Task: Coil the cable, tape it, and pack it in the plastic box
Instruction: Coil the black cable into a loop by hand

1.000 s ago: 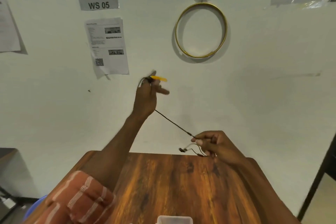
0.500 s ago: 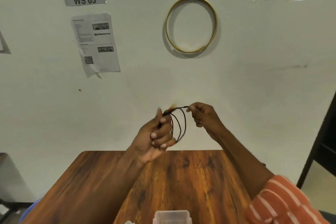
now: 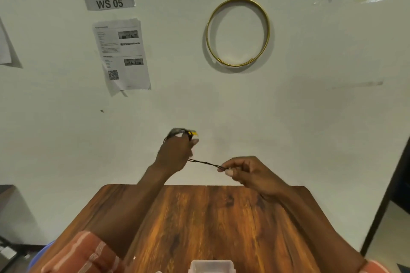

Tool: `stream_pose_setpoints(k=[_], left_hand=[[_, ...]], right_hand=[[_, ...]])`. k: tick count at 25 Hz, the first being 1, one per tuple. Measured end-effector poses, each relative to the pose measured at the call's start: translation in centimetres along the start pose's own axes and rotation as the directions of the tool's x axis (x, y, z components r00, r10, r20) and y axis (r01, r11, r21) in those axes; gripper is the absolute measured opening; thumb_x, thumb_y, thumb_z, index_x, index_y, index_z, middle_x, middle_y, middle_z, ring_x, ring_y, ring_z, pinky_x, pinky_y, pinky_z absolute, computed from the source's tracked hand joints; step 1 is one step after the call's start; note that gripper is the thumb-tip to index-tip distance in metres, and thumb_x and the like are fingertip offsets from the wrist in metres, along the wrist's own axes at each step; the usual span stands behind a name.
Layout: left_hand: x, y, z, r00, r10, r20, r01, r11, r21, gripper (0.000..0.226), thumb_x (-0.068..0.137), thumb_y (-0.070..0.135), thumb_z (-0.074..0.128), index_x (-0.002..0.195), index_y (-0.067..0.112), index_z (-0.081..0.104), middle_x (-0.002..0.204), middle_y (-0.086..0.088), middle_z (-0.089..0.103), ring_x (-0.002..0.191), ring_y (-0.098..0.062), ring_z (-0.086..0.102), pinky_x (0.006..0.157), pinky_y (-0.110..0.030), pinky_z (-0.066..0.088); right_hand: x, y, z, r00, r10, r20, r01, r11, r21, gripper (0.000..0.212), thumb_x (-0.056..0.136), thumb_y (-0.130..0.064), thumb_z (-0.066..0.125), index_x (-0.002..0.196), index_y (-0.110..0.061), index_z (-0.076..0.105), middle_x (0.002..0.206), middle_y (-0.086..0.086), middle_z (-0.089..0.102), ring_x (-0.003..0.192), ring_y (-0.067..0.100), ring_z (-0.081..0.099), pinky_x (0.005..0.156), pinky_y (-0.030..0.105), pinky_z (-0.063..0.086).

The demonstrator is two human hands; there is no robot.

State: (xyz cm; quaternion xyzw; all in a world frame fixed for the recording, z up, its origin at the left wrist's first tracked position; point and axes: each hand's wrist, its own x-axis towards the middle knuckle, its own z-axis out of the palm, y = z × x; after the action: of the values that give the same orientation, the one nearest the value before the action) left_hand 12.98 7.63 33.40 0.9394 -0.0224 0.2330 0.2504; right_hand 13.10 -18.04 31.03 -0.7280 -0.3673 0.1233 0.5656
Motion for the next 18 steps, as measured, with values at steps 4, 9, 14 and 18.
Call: stream_pose_setpoints(k=[4, 9, 14, 18], left_hand=[[-5.1, 0.8, 1.4, 0.836, 0.001, 0.548, 0.394, 0.695, -0.602, 0.06, 0.095, 0.06, 0.028, 0.071, 0.01, 0.05, 0.048, 0.003, 0.033, 0.04, -0.01, 0.028, 0.047, -0.027, 0.025], [-6.7, 4.8, 0.6, 0.877, 0.257, 0.406, 0.444, -0.107, -0.89, 0.043, 0.096, 0.048, 0.042, 0.073, 0.013, 0.051, 0.044, 0.008, 0.021, 0.035, -0.009, 0.016, 0.044, -0.025, 0.032], [-2.1, 5.1, -1.0, 0.978, -0.206, 0.007, -0.053, -0.281, -0.958, 0.038, 0.103, 0.039, 0.032, 0.079, 0.015, 0.049, 0.056, 0.002, 0.062, 0.054, -0.015, 0.062, 0.067, -0.027, 0.054], [-1.5, 3.0, 1.4, 0.982, -0.139, -0.127, 0.032, 0.789, -0.613, 0.033, 0.103, 0.037, 0.035, 0.092, 0.017, 0.058, 0.077, -0.002, 0.078, 0.091, -0.013, 0.071, 0.095, -0.039, 0.049]], right_hand=[[1.9, -3.4, -3.6, 0.985, -0.135, -0.108, 0.1, 0.955, -0.278, 0.016, 0.097, -0.012, 0.059, 0.098, -0.013, 0.075, 0.083, -0.015, 0.072, 0.079, -0.007, 0.064, 0.073, 0.011, 0.048], [4.4, 0.0, -2.5, 0.964, -0.091, -0.252, 0.07, 0.993, -0.091, 0.019, 0.098, -0.016, 0.057, 0.098, -0.011, 0.075, 0.06, -0.015, 0.058, 0.048, 0.005, 0.044, 0.053, 0.027, 0.042], [1.9, 4.5, 3.8, 0.994, 0.112, -0.014, -0.107, 0.978, 0.177, 0.019, 0.097, -0.021, 0.059, 0.107, -0.01, 0.071, 0.054, -0.006, 0.052, 0.052, 0.013, 0.047, 0.052, 0.026, 0.043], [1.3, 1.7, 4.1, 0.998, 0.041, 0.044, -0.035, 0.99, -0.138, 0.019, 0.097, -0.016, 0.056, 0.106, -0.012, 0.072, 0.064, -0.002, 0.062, 0.058, 0.009, 0.057, 0.056, 0.022, 0.045]])
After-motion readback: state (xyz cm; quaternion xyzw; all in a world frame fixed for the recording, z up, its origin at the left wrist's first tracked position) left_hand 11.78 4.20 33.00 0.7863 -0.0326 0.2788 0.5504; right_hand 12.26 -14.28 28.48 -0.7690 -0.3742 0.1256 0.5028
